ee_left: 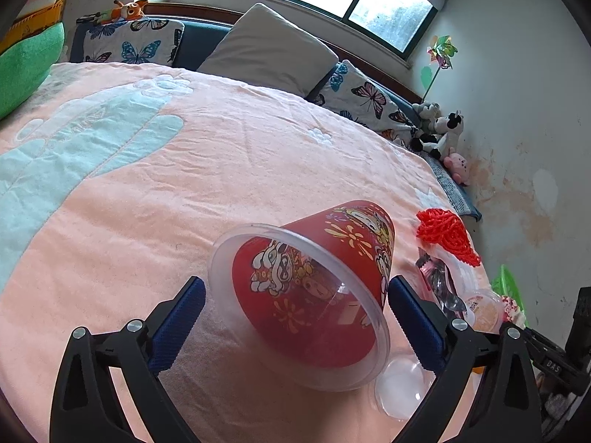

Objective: Collect trash
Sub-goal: 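Grasp the red printed plastic cup with the left tool while the right tool grasps the crumpled paper, then carry the red cup and crumpled paper over the green basket and open both tools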

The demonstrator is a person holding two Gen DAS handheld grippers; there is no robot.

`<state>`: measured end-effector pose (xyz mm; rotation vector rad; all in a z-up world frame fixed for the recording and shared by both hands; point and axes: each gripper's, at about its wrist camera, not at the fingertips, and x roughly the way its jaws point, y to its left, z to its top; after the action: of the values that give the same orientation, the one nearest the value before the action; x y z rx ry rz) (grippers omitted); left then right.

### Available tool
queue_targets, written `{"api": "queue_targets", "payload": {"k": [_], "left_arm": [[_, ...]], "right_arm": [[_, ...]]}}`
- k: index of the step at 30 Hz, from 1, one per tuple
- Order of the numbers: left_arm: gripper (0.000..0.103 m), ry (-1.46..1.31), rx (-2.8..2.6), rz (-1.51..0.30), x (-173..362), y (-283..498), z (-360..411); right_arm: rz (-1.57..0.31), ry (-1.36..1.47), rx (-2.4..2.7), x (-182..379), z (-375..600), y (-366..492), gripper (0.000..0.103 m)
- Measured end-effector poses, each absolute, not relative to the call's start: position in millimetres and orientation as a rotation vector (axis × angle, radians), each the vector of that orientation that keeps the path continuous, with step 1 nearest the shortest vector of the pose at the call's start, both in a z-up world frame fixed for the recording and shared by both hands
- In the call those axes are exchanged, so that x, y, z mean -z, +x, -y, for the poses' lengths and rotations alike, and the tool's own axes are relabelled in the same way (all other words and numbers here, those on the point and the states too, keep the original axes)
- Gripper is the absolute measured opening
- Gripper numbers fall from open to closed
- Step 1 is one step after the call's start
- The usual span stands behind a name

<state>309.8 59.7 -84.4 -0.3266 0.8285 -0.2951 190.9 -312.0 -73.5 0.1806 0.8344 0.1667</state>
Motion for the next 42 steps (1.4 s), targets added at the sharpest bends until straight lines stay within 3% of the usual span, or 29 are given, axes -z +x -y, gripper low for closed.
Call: {"api": "queue_targets", "payload": {"k": [12,26,42], "left_arm": [[0.092,-0.307,0.326,-0.794,80.8,301.5,-55.5],[0.091,-0.292,0.417,-0.716,22.7,262.1,-29.2],[0.091,-0.189,0.634,-0.666,-35.1,226.9,95.6]], "right_arm": [[-0.827,0.191,-0.161,72.4,316.6,188.5,0.051],[-0.781,0.203,-0.129,56.0,339.4,163.3,0.051],[-0.766,0.218,0.062,51.5,429.7,126.9,0.051]]}}
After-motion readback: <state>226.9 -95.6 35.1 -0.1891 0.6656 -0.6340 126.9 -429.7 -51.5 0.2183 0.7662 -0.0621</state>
